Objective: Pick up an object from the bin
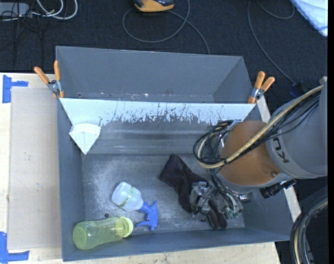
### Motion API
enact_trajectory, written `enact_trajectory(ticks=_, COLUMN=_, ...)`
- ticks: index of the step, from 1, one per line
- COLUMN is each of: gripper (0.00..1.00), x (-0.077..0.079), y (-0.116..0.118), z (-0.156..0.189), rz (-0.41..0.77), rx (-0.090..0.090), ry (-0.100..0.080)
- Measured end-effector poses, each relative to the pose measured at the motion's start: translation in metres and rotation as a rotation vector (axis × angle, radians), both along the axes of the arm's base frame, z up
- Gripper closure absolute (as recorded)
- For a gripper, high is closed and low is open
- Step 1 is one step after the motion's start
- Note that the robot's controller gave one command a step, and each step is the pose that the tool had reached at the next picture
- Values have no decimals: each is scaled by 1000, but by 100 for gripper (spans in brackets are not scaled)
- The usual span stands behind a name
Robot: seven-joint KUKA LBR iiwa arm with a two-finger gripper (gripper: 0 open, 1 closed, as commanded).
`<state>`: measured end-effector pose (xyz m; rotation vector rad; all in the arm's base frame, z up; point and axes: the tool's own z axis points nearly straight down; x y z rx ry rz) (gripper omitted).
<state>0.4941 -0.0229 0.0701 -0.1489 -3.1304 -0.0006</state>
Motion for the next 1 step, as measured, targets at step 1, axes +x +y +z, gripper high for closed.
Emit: enact_trajectory(ticks=1, gripper=100, x=0, y=0, z=0, rz=0, rx=0, ry=0)
